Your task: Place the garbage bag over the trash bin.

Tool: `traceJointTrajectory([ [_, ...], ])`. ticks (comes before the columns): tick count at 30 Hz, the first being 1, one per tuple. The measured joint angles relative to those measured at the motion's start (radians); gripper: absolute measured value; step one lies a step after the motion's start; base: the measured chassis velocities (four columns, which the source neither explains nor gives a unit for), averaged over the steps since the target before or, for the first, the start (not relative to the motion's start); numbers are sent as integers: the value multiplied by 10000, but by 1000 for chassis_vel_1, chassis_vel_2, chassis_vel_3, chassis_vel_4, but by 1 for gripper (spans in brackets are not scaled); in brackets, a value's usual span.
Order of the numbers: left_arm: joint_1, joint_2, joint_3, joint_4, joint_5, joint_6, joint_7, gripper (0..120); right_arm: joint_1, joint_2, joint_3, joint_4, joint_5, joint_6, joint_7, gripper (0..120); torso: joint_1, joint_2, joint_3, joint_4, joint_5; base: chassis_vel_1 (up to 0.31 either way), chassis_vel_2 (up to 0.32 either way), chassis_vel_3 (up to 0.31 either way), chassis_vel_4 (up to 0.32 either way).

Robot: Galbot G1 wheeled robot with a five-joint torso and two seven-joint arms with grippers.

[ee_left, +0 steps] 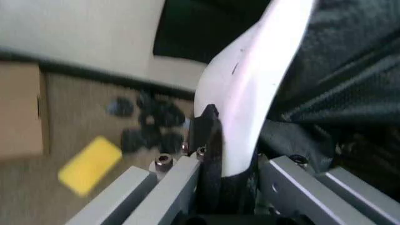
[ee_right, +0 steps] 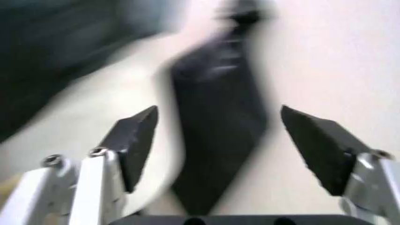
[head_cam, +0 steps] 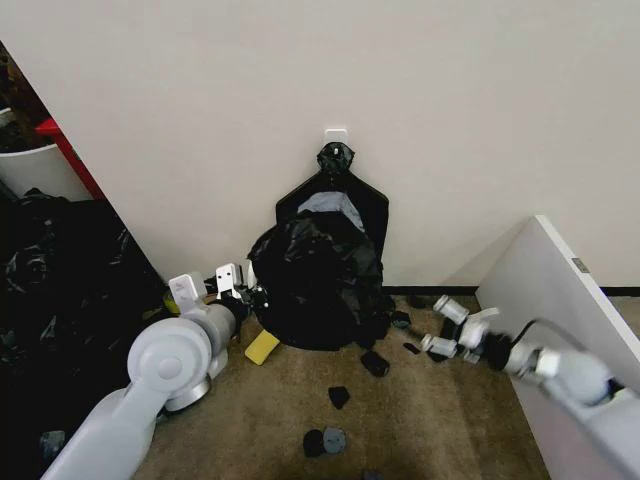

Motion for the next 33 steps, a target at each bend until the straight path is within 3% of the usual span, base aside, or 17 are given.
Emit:
traceJointTrajectory([
  [4, 25, 191, 200, 396, 1315, -854, 1184, 0, -164, -175, -206, 1708, 2177, -1910, 1857, 92, 1, 0, 0, 2, -2, 0, 0, 0, 0],
  [7, 11, 252, 254, 414, 1481, -998, 1560, 0, -338, -184, -460, 2492, 3277, -2535, 2156, 98, 0, 0, 0, 1, -3, 0, 0, 0, 0],
  [18, 718, 546, 646, 322, 3105, -1332, 2643, 0, -308, -83, -837, 2941, 3968, -2707, -244, 100, 0, 0, 0, 0, -3, 0, 0, 0, 0],
  [24, 865, 611, 737, 236, 3270, -1333, 2681, 0, -308, -87, -830, 2869, 3719, -2665, -335, 94, 0, 0, 0, 0, -2, 0, 0, 0, 0],
  [33, 1112, 478, 740, -208, 3134, -1153, 2522, 0, -314, -35, -807, 2795, 2602, -2657, -260, 59, 0, 0, 0, 0, -1, 0, 0, 0, 0],
])
